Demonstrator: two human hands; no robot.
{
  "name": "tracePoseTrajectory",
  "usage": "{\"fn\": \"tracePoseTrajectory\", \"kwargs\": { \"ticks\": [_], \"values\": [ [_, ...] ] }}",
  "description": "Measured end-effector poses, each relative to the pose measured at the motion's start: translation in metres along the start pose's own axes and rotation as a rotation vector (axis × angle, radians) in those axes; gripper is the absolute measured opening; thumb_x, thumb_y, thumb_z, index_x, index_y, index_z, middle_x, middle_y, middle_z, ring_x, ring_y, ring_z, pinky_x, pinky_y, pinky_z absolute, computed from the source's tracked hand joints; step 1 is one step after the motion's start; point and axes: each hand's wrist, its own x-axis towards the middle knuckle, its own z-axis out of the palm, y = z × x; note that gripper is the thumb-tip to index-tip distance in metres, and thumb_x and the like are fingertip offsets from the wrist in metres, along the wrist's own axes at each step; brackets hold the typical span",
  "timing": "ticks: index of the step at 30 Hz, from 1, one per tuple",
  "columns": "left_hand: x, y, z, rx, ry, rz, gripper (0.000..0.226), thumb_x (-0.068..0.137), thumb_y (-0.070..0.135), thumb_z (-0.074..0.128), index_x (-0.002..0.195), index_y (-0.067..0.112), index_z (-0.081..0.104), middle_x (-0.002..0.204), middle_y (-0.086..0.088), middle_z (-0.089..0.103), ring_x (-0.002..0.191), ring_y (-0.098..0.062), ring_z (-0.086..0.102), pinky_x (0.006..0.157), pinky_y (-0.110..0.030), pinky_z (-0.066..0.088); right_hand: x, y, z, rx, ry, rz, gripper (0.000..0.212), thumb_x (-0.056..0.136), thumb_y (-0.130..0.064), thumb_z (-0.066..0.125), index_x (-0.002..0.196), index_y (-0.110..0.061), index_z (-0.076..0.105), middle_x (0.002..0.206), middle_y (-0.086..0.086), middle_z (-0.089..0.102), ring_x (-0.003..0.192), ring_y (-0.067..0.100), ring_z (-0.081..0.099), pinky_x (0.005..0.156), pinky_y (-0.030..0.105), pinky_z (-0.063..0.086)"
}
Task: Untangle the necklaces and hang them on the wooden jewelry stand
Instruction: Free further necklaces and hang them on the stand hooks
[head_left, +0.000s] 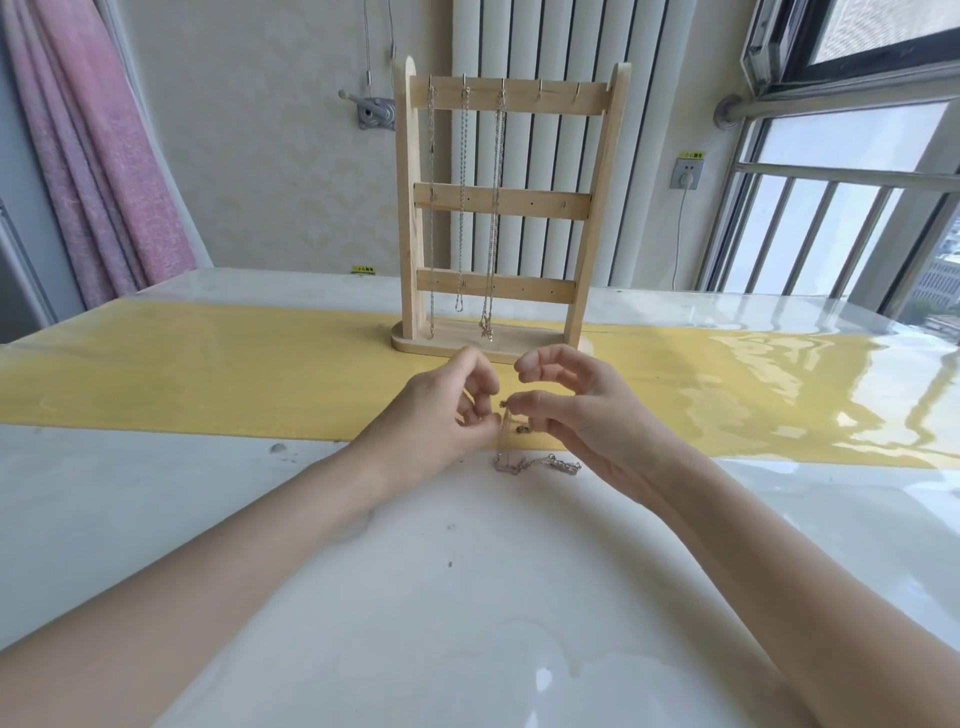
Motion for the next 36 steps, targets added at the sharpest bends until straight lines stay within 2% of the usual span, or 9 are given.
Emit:
{"fn": "tracePoseTrajectory", "kwargs": {
  "ticks": [3,6,8,15,20,25,32,34,36],
  "values": [
    [0.002,0.001,-0.002,-0.25,-0.008,-0.104,0.022,0.085,0.004,0.063,0.087,0.022,0.051,0.078,0.005,0.06,0.063,-0.007,0.054,0.066,-0.026,0.048,0.001,-0.002,-0.002,0.087,0.002,-0.003,0.029,0.078,0.016,0.063,0.088,-0.01,0.056,0.094,0.004,0.051,0.06,0.018,0.04,0.064,0.026,0.036],
    [0.003,0.008,0.0,-0.474,-0.016,-0.171,0.019,0.086,0.002,0.062,0.093,0.017,0.053,0.078,0.0,0.064,0.061,-0.003,0.059,0.061,-0.019,0.051,0.001,-0.001,-0.004,0.131,-0.02,-0.002,0.028,0.08,0.017,0.059,0.088,-0.009,0.055,0.092,0.004,0.051,0.073,0.024,0.042,0.061,0.024,0.036],
    [0.004,0.009,-0.001,-0.53,0.008,-0.182,0.017,0.087,0.005,0.062,0.094,0.017,0.054,0.076,0.001,0.065,0.062,-0.002,0.059,0.06,-0.018,0.05,0.001,-0.002,-0.004,0.127,-0.032,-0.008,0.027,0.08,0.017,0.058,0.087,-0.009,0.056,0.091,0.004,0.051,0.073,0.024,0.042,0.062,0.024,0.036],
    [0.003,0.008,-0.003,-0.529,0.035,-0.189,0.015,0.085,0.013,0.065,0.095,0.018,0.054,0.07,0.004,0.067,0.061,-0.002,0.058,0.058,-0.017,0.049,0.0,-0.001,0.0,0.065,-0.08,-0.044,0.026,0.083,0.017,0.056,0.089,-0.008,0.055,0.087,0.004,0.051,0.064,0.02,0.04,0.067,0.031,0.036],
    [0.003,0.008,-0.003,-0.514,0.008,-0.229,0.016,0.085,0.01,0.065,0.094,0.016,0.054,0.06,0.007,0.064,0.058,-0.002,0.058,0.057,-0.016,0.049,-0.001,0.002,0.0,-0.073,-0.12,-0.075,0.025,0.078,0.009,0.066,0.093,-0.008,0.054,0.082,0.014,0.051,0.083,0.027,0.049,0.072,0.032,0.037],
    [0.005,0.005,-0.002,-0.396,0.022,-0.195,0.023,0.083,0.0,0.063,0.088,0.018,0.049,0.058,0.009,0.064,0.053,-0.002,0.054,0.06,-0.016,0.048,-0.004,-0.002,0.002,-0.24,-0.108,-0.115,0.024,0.081,0.01,0.064,0.088,-0.013,0.057,0.093,0.0,0.055,0.073,0.018,0.055,0.07,0.029,0.042],
    [0.004,0.004,-0.003,-0.438,0.017,-0.185,0.022,0.083,-0.006,0.063,0.085,0.016,0.06,0.071,0.002,0.064,0.058,0.001,0.058,0.057,-0.014,0.049,-0.003,0.003,0.008,-0.442,0.003,-0.33,0.033,0.078,0.014,0.059,0.078,-0.019,0.056,0.07,-0.006,0.057,0.065,0.016,0.052,0.065,0.043,0.049],
    [0.003,0.004,-0.002,-0.476,0.034,-0.198,0.02,0.082,-0.003,0.065,0.087,0.017,0.062,0.075,0.001,0.065,0.061,0.0,0.059,0.059,-0.014,0.049,-0.003,0.004,0.008,-0.466,0.024,-0.387,0.035,0.077,0.014,0.059,0.078,-0.021,0.057,0.071,-0.006,0.058,0.064,0.011,0.053,0.067,0.041,0.051],
    [0.003,0.004,-0.002,-0.504,0.066,-0.192,0.021,0.083,-0.001,0.066,0.089,0.019,0.062,0.077,0.003,0.066,0.063,-0.001,0.059,0.06,-0.013,0.048,-0.002,0.003,0.008,-0.452,0.041,-0.421,0.036,0.078,0.015,0.059,0.078,-0.021,0.056,0.071,-0.007,0.057,0.064,0.006,0.054,0.066,0.03,0.051]
  ]
}}
